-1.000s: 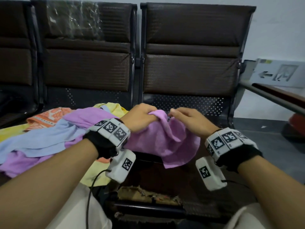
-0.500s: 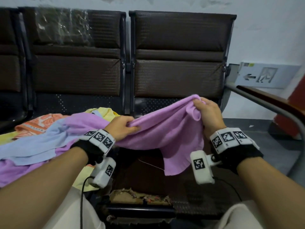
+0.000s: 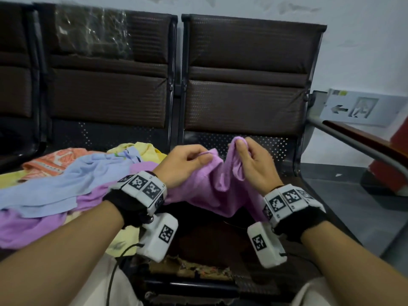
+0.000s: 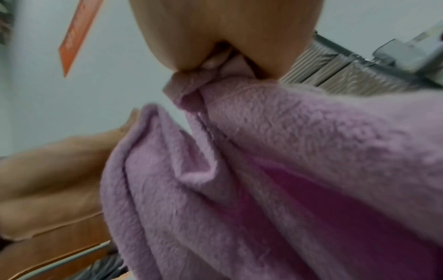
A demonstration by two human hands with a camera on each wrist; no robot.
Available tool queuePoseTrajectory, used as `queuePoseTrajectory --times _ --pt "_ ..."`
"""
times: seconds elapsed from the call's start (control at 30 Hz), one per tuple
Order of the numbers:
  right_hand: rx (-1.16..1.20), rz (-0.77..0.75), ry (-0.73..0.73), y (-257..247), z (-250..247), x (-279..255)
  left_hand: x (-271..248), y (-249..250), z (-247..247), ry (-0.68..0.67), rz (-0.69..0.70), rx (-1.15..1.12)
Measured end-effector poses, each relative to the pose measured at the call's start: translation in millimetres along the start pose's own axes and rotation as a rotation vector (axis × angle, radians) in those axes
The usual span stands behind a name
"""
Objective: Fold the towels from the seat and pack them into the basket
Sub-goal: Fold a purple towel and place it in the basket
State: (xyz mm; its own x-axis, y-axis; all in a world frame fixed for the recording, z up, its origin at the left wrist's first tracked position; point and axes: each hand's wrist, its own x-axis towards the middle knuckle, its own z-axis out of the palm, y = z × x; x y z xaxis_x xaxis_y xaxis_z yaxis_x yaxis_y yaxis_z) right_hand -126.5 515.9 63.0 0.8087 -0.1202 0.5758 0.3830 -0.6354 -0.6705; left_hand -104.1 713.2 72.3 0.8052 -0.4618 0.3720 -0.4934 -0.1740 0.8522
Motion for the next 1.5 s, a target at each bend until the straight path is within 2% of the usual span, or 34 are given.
queuePoseTrajectory --times 0.1,0.17,0.3,0.37,0.47,0.53,0.6,0.73,0.83,0.9,0.93,0.97,1.03,1.1,1.17,1.2,1.27,1.33,1.43,1.5 --pt "0.078 -0.022 -0.012 -12.1 14.6 1.2 -1.7 -2.6 1.3 -0.010 -0.117 -0.270" --pt "0.099 -0.004 -0.107 -14.8 23.3 0.9 -2.5 -8.0 -2.3 0.004 -0.153 -0.341" --pt "0.143 0.140 -0.419 -11.6 33.9 -2.5 -0.7 -21.9 -14.1 0.070 -0.187 -0.306" --pt "0.195 0.148 -0.546 -10.0 34.2 -2.4 0.6 -30.7 -20.5 0.126 -0.208 -0.253" --pt "0.210 0.144 -0.673 -11.0 35.0 -3.2 0.4 -38.5 -26.1 0.132 -0.227 -0.247" --pt "0.294 0.181 -0.687 -14.0 35.0 -3.9 -0.8 -39.9 -26.4 0.086 -0.233 -0.261" --pt "0.364 0.207 -0.594 -14.8 34.1 -1.5 -1.8 -41.1 -27.4 0.065 -0.226 -0.283" --pt "0.516 0.319 -0.171 -13.6 25.9 12.3 -7.1 -47.5 -34.1 -0.011 -0.213 -0.157" --pt "0.638 0.370 0.080 -10.5 14.6 21.5 -14.4 -60.2 -38.8 -0.213 -0.267 0.222" --pt "0.700 0.410 0.205 -5.4 7.2 25.9 -20.9 -69.4 -42.7 -0.339 -0.352 0.502" --pt "0.712 0.446 0.257 -2.5 3.6 26.4 -24.1 -72.6 -44.3 -0.378 -0.396 0.566" --pt "0.712 0.473 0.295 0.5 0.9 25.5 -26.5 -73.2 -45.8 -0.385 -0.423 0.593" --pt "0.652 0.489 0.309 10.2 -0.6 20.9 -26.5 -71.0 -48.1 -0.294 -0.413 0.581" --pt "0.505 0.518 0.202 17.4 0.0 14.2 -22.4 -61.8 -47.3 -0.123 -0.372 0.443" --pt "0.437 0.579 -0.001 20.7 2.9 7.1 -17.3 -51.8 -43.3 0.025 -0.371 0.236" --pt "0.436 0.611 -0.084 21.7 4.6 4.2 -15.5 -47.9 -40.5 0.074 -0.387 0.142" --pt "0.511 0.646 -0.160 20.5 5.8 4.0 -12.8 -41.8 -34.9 0.130 -0.437 -0.026" --pt "0.518 0.627 -0.268 17.0 7.7 3.4 -10.7 -41.0 -32.6 0.170 -0.485 -0.100" --pt "0.215 0.551 -0.536 15.5 10.5 -2.5 -7.3 -46.1 -35.9 0.261 -0.560 -0.129" --pt "-0.157 0.447 -0.724 18.5 11.0 -6.6 -4.5 -50.5 -38.6 0.323 -0.612 -0.160"
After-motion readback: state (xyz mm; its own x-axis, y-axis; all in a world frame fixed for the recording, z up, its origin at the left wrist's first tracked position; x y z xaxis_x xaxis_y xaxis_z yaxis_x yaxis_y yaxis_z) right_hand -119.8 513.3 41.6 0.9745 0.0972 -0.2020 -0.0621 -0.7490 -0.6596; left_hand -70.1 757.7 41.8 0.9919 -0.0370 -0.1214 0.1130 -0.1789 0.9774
